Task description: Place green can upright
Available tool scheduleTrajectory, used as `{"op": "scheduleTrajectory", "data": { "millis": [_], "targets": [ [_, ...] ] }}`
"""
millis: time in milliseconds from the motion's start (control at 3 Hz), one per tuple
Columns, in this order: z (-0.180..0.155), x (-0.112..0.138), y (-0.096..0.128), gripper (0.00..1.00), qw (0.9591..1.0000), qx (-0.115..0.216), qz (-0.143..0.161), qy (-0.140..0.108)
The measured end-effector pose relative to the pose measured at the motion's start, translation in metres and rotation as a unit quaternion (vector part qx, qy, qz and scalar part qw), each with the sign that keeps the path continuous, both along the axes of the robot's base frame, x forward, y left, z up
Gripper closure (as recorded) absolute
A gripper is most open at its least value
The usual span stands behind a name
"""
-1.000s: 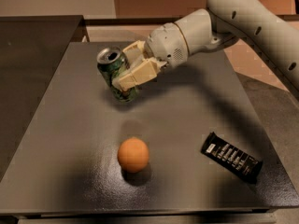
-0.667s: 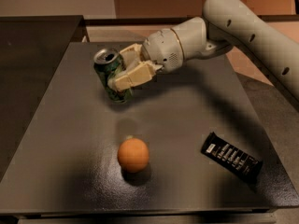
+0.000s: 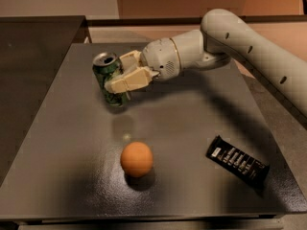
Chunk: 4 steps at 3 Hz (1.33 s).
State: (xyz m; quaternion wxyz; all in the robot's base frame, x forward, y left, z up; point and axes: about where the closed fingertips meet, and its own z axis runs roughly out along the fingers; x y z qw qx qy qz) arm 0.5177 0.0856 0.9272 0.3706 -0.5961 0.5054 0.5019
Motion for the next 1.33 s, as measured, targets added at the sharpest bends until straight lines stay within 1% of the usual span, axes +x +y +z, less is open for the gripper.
{"op": "scheduleTrajectory", "data": {
  "millis": [333,667,1000,1333],
  "targets": [
    [-0.008,0.009,0.0,1.0,0.9997,0.017,-0.015,0.005],
    [-0.014,0.014,0.0,1.0,0.9989,0.044,-0.013,-0.003],
    [-0.02,0.018,0.001,1.0,0.9979,0.063,-0.005,-0.012],
    [-0.029,0.021,0.0,1.0,0.9978,0.066,-0.005,-0.01]
  ]
}}
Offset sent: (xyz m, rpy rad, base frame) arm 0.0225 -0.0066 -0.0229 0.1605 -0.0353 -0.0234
